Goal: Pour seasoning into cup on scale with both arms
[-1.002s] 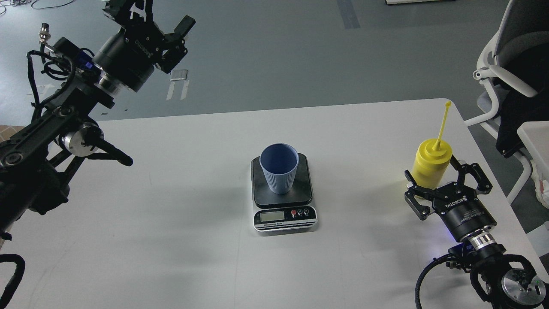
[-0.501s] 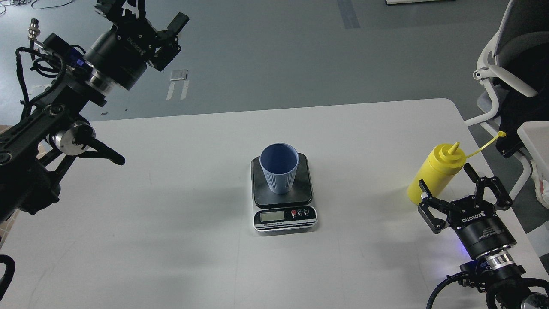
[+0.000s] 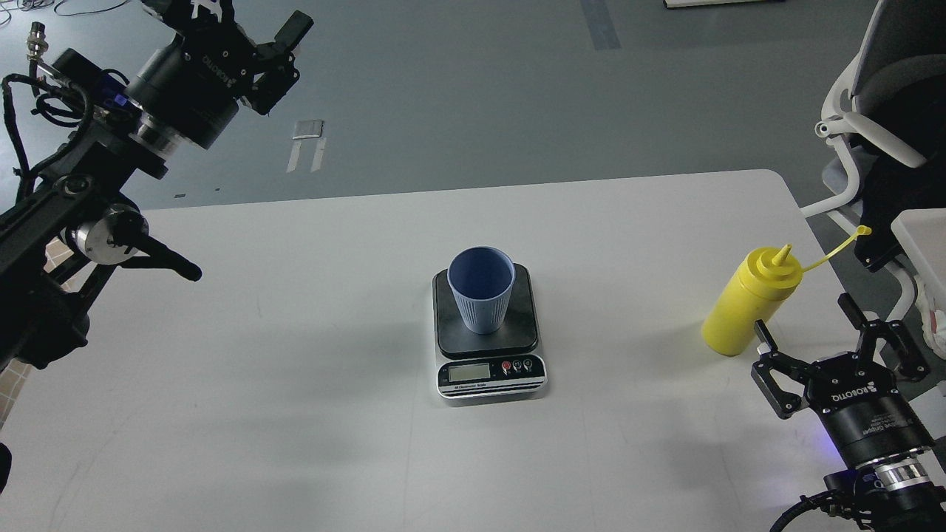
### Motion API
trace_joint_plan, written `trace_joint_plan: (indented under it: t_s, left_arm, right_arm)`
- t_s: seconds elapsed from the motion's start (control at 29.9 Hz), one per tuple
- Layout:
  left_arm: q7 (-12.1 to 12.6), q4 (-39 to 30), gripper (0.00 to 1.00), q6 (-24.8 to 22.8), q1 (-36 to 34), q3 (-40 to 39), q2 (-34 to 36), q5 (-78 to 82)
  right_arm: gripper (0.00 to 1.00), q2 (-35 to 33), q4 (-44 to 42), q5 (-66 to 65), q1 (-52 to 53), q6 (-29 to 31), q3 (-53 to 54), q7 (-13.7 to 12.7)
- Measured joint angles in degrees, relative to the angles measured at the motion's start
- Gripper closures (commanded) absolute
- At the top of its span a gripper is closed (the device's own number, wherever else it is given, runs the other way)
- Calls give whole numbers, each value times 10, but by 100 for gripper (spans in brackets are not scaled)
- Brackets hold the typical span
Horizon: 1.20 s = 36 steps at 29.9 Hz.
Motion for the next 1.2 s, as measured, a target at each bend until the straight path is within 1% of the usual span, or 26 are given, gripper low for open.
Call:
trace_joint_plan:
  t_s: [0.13, 0.4, 0.53, 0.67, 0.74, 0.94, 1.2]
  left_arm:
    - [0, 0, 2, -1, 2, -2, 0, 0]
    - [0, -2, 2, -3, 7, -16, 6, -1]
    - [0, -5, 2, -3, 7, -18, 9, -1]
    - [0, -5, 2, -3, 8, -23, 9, -2]
    - [0, -6, 2, -3, 8, -24, 7, -2]
    - [0, -10, 2, -3, 8, -26, 2, -24]
    - [0, -9, 2, -3, 8, -26, -4, -58]
  right_arm:
    - [2, -34, 23, 0, 21, 0, 36, 1]
    - [3, -111, 45, 2, 117, 0, 71, 0]
    - [3, -132, 43, -7, 195, 0, 68, 0]
    - [2, -147, 29, -59, 296, -1, 51, 0]
    - [2, -144, 17, -101, 343, -5, 31, 0]
    - [2, -115, -57, -243, 482, -11, -76, 4]
    - [1, -12, -150, -290, 624, -11, -132, 7]
